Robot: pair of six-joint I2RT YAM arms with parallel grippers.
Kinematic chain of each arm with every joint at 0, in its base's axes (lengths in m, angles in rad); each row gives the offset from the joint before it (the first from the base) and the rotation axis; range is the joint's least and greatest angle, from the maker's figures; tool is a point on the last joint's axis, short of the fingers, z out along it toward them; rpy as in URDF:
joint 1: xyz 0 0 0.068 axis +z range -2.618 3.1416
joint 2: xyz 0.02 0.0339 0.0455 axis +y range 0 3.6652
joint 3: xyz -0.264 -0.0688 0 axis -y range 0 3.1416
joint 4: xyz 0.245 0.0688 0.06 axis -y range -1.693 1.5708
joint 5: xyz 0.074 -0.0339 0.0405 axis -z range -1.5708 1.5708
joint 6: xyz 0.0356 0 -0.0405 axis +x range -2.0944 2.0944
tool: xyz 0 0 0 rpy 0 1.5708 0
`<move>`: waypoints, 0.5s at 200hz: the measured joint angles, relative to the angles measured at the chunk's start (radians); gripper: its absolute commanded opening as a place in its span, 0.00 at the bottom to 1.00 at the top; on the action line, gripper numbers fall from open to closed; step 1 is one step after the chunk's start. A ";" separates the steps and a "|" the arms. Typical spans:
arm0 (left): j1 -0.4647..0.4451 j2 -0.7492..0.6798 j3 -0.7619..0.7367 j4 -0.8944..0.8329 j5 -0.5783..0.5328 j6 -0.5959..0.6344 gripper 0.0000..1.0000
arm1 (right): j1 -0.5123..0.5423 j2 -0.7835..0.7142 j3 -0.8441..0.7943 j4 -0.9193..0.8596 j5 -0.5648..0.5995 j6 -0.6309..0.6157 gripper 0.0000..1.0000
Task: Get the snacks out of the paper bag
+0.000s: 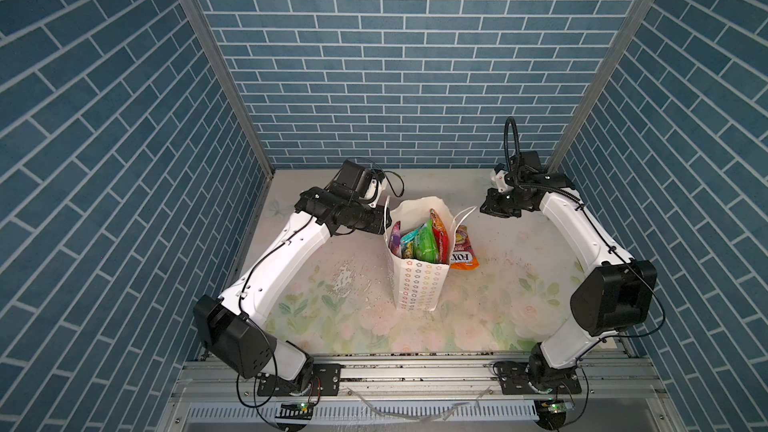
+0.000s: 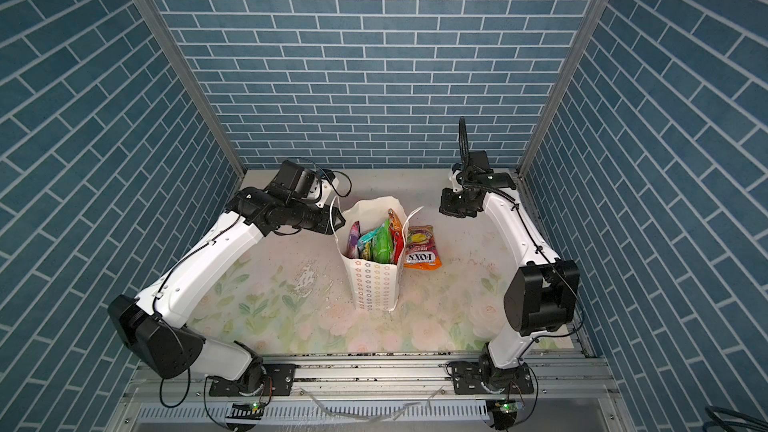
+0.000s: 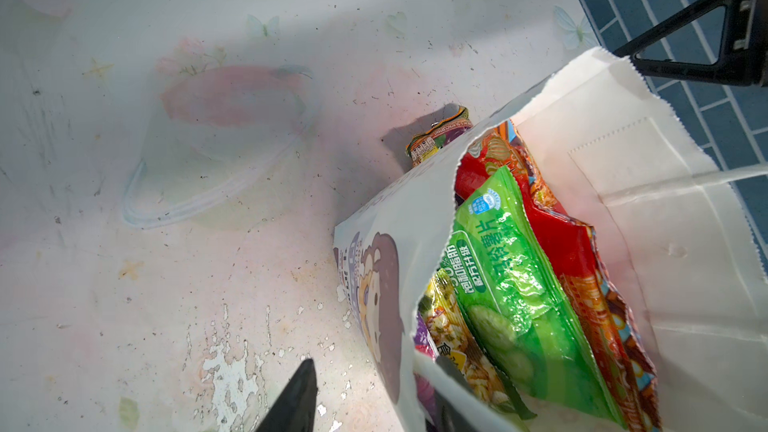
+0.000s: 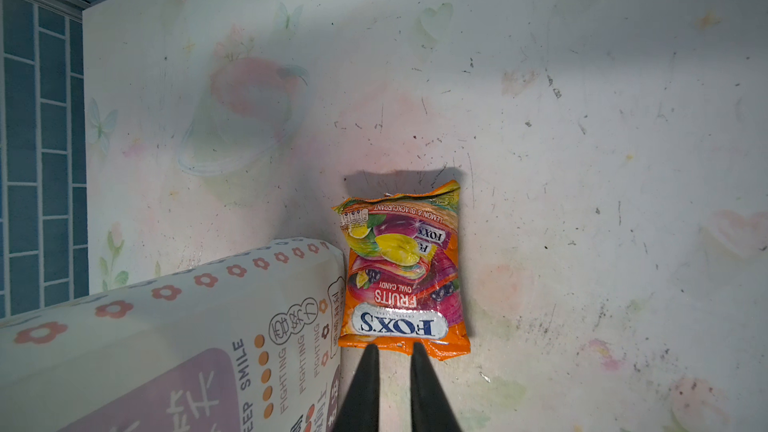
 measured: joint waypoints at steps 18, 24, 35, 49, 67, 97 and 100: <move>-0.001 0.019 0.017 0.000 0.000 0.006 0.37 | 0.000 -0.005 -0.002 0.000 -0.028 0.006 0.16; -0.002 0.026 0.024 0.000 0.000 0.006 0.33 | 0.000 -0.006 -0.006 -0.001 -0.040 0.010 0.16; -0.002 0.040 0.038 0.000 0.000 0.009 0.26 | 0.000 -0.010 -0.019 -0.006 -0.061 0.018 0.16; -0.002 0.056 0.053 0.000 0.003 0.014 0.19 | 0.005 -0.013 -0.045 -0.020 -0.089 0.025 0.15; -0.002 0.081 0.075 -0.003 0.012 0.024 0.11 | 0.019 -0.015 -0.084 -0.047 -0.107 0.028 0.13; -0.002 0.134 0.124 -0.025 0.027 0.034 0.00 | 0.093 -0.014 -0.129 -0.111 -0.116 0.028 0.11; -0.002 0.137 0.128 -0.028 0.027 0.034 0.00 | 0.102 -0.014 -0.130 -0.117 -0.116 0.028 0.10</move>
